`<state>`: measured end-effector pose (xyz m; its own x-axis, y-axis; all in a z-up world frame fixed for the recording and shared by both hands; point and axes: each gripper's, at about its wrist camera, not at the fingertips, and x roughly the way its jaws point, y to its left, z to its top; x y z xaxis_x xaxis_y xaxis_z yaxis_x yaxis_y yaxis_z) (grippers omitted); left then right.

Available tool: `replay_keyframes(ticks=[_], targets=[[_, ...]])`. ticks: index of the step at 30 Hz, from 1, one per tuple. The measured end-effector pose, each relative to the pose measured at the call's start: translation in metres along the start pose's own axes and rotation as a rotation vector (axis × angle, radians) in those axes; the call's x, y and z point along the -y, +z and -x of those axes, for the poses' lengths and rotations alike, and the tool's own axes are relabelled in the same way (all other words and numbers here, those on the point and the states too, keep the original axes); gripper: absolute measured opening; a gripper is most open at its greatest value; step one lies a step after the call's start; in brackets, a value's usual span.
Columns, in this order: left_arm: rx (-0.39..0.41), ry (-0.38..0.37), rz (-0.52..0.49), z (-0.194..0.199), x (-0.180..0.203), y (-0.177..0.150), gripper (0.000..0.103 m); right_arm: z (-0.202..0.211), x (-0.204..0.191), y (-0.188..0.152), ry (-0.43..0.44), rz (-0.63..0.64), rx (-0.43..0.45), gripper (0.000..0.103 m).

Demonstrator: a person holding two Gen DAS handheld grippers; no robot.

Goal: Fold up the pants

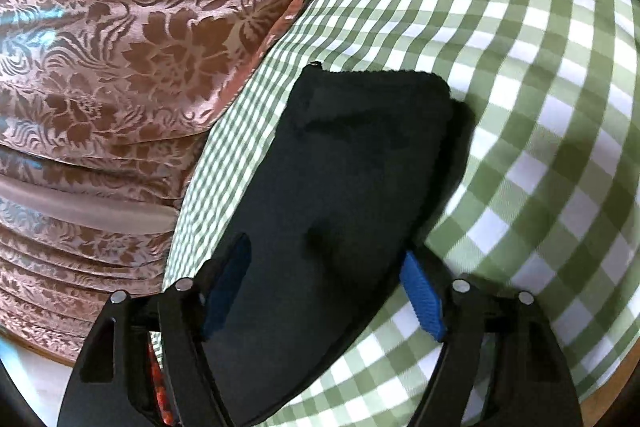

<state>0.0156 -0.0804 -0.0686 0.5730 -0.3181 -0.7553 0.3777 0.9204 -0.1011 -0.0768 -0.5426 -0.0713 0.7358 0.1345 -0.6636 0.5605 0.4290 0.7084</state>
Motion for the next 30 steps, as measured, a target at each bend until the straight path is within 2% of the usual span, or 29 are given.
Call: replay_keyframes(ticks=[3, 6, 7, 10, 13, 17, 22, 26, 30], targets=[[0.018, 0.019, 0.031, 0.009, -0.016, 0.002, 0.037, -0.001, 0.004, 0.005, 0.014, -0.031, 0.013, 0.066], [0.019, 0.017, 0.112, 0.018, -0.043, 0.002, 0.037, -0.001, 0.009, 0.009, 0.029, -0.056, 0.024, 0.057], [0.016, 0.018, 0.153, 0.021, -0.055, 0.001, 0.037, -0.001, 0.011, 0.011, 0.032, -0.064, 0.025, 0.052], [0.01, 0.042, 0.219, 0.025, -0.079, -0.002, 0.037, 0.0, 0.016, 0.015, 0.022, -0.068, 0.029, 0.025], [0.006, 0.055, 0.26, 0.028, -0.094, -0.006, 0.037, -0.001, 0.014, 0.015, 0.012, -0.037, 0.026, 0.016], [0.001, 0.051, 0.297, 0.03, -0.103, -0.01, 0.037, 0.005, -0.001, 0.016, 0.046, 0.014, 0.031, 0.014], [-0.01, 0.001, 0.32, 0.029, -0.105, -0.007, 0.037, 0.012, -0.048, 0.01, 0.123, 0.165, 0.001, 0.013], [-0.021, -0.043, 0.327, 0.028, -0.103, -0.005, 0.037, 0.008, -0.095, -0.008, 0.178, 0.288, -0.037, 0.014], [-0.04, -0.101, 0.358, 0.025, -0.106, -0.003, 0.037, -0.005, -0.141, -0.041, 0.215, 0.421, -0.102, 0.014]])
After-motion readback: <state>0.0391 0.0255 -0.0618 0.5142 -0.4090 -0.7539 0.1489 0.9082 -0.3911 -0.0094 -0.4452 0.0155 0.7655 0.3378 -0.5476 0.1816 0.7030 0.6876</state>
